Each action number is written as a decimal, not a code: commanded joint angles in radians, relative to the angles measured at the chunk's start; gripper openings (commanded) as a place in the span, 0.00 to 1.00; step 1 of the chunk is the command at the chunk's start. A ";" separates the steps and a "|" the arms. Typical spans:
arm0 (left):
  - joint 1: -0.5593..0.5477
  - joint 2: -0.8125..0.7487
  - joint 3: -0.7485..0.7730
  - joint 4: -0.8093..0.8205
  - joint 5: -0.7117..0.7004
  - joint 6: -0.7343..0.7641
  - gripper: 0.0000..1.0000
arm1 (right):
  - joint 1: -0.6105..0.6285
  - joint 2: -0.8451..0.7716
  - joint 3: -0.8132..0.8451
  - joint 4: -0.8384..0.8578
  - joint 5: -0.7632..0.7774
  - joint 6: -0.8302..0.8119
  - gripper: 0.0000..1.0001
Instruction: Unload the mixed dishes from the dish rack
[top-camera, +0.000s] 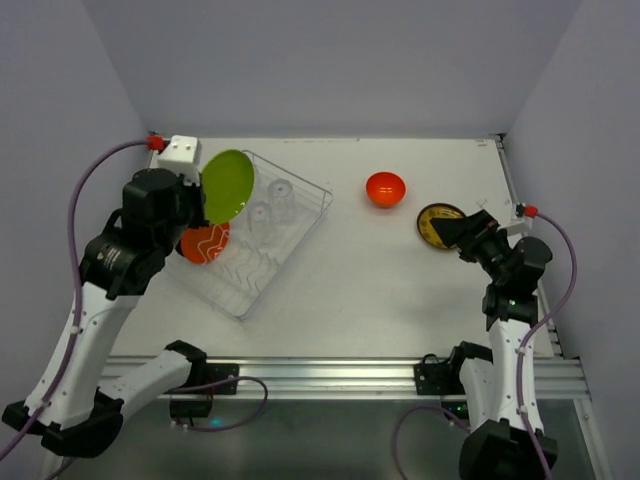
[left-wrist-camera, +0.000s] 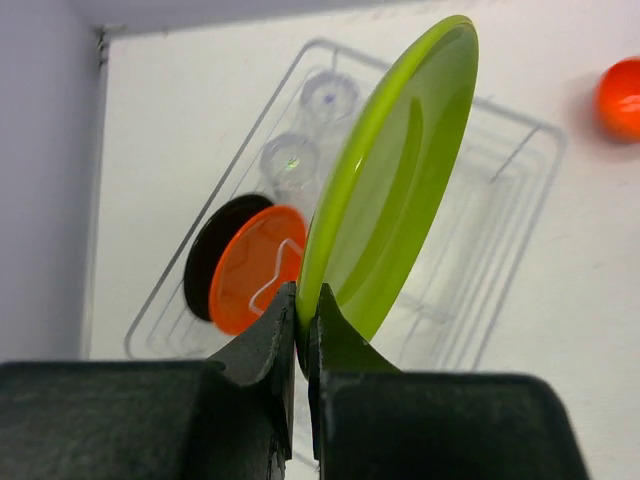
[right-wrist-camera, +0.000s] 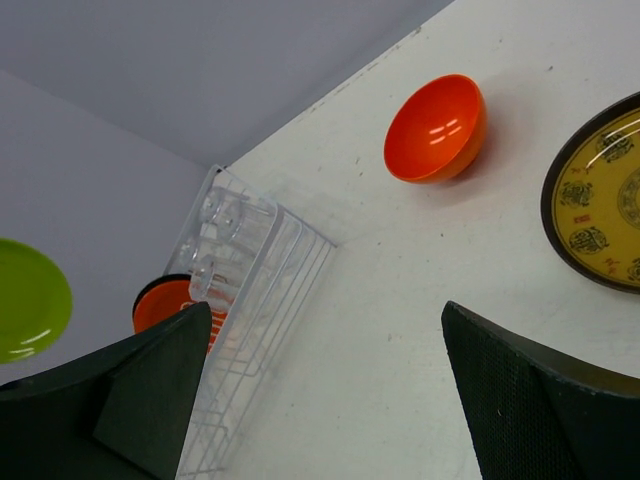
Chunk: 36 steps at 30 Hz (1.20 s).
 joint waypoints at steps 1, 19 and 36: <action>-0.002 -0.114 -0.032 0.184 0.203 -0.082 0.00 | 0.033 0.000 0.064 -0.023 -0.050 -0.001 0.99; -0.002 -0.369 -0.704 0.884 0.579 -0.832 0.00 | 0.594 0.049 0.110 0.112 -0.112 -0.027 0.92; -0.221 -0.200 -0.899 1.024 0.600 -0.895 0.00 | 0.728 0.316 0.196 0.124 -0.039 -0.261 0.77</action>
